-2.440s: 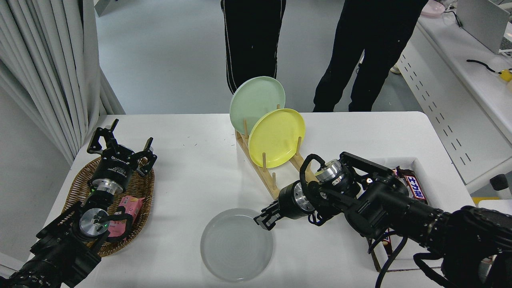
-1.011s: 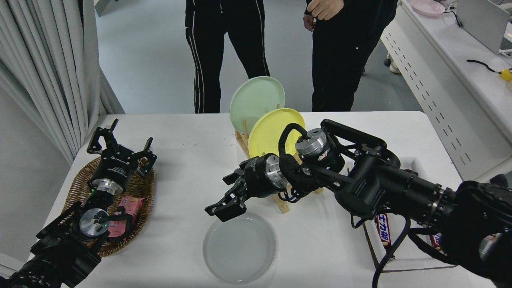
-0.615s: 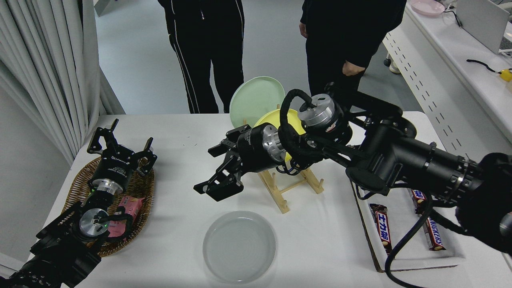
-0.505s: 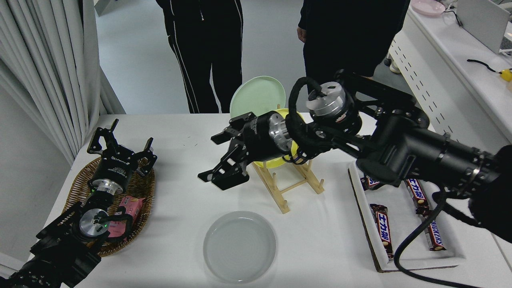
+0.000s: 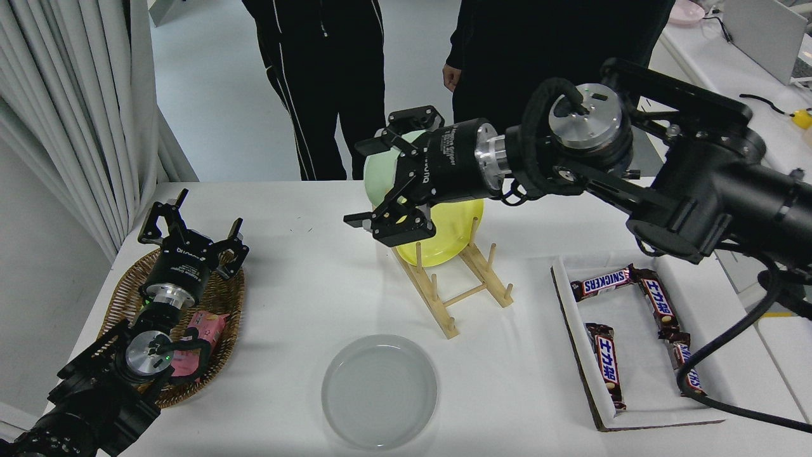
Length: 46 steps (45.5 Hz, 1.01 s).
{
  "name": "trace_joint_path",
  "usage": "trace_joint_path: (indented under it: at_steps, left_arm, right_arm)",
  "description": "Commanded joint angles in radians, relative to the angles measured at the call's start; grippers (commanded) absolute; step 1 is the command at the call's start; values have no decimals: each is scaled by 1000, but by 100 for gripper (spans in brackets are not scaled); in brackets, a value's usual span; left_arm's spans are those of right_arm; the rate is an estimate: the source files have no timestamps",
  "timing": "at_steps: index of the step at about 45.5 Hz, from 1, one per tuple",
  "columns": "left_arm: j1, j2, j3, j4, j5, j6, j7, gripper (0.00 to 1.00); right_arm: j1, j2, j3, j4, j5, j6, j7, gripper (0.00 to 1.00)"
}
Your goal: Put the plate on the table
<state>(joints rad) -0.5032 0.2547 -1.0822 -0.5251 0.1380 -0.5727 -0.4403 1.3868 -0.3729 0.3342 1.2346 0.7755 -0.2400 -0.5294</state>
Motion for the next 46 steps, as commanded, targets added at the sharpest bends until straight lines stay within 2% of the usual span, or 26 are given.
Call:
trace_joint_path:
  at_steps: [1, 7, 11, 25, 28, 34, 41, 46]
  left_arm:
    - [0, 0, -1, 0, 0, 1, 0, 100]
    - [0, 0, 1, -1, 0, 1, 0, 100]
    - [0, 0, -1, 0, 0, 1, 0, 100]
    - [0, 0, 1, -1, 0, -1, 0, 100]
    - [0, 0, 1, -1, 0, -1, 0, 100]
    - [0, 0, 1, 0, 0, -1, 0, 100]
    - [0, 0, 1, -1, 0, 1, 0, 100]
    - [0, 0, 1, 0, 0, 1, 0, 100]
  right_arm:
    - [-12, -75, -14, -3, -169, 157, 74, 100]
    - [-48, -118, -18, -4, -231, 205, 313, 100]
    - [-68, -146, -21, -4, -234, 241, 405, 100]
    - [-178, -241, 3, -9, -311, 271, 603, 100]
    - [-193, -264, 12, -30, -311, 262, 621, 100]
    - [-247, -253, 16, -150, -311, 260, 655, 100]
    - [-327, -164, 94, -337, -317, 257, 724, 100]
    - [-385, -149, 166, -382, -373, 249, 735, 100]
